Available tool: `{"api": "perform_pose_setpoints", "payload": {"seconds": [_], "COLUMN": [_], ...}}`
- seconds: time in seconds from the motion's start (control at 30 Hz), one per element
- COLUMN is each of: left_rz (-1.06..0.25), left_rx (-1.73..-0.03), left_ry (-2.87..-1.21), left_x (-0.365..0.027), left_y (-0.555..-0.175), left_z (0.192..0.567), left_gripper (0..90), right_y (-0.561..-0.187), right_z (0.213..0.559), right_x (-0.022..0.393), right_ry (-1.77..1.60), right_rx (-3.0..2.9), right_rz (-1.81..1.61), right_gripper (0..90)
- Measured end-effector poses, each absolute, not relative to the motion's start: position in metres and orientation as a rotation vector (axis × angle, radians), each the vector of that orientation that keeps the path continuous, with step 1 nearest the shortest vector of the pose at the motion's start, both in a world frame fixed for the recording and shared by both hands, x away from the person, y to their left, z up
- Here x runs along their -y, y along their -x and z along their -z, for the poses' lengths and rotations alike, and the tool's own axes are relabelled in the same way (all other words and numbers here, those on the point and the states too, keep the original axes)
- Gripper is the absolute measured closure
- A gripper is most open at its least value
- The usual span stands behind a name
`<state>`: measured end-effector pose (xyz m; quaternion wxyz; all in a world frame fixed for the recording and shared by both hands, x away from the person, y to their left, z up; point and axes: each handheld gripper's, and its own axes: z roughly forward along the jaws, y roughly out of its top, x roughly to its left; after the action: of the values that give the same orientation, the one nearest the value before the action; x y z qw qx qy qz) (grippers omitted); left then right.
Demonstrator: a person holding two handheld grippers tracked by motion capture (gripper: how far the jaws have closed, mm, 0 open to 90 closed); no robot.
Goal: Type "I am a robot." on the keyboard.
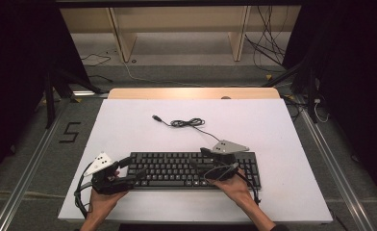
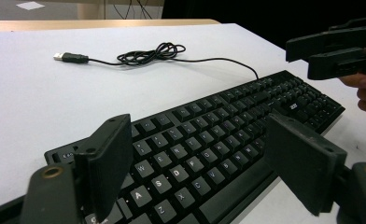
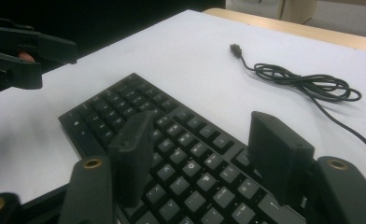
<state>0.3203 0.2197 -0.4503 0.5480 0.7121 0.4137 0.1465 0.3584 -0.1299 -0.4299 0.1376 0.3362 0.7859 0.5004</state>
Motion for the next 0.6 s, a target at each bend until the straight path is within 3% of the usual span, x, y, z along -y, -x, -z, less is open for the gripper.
{"api": "perform_pose_setpoints", "payload": {"seconds": [0.6], "left_rz": [-0.355], "left_rx": [-0.981], "left_ry": [-1.683], "left_x": [-0.221], "left_y": [-0.32], "left_z": [0.449], "left_gripper": [23.7], "right_y": [-0.365], "right_z": [0.437], "right_x": [0.116], "right_ry": [-0.946], "right_rx": [-2.346], "right_rz": [-1.41], "right_gripper": [64.1]}}
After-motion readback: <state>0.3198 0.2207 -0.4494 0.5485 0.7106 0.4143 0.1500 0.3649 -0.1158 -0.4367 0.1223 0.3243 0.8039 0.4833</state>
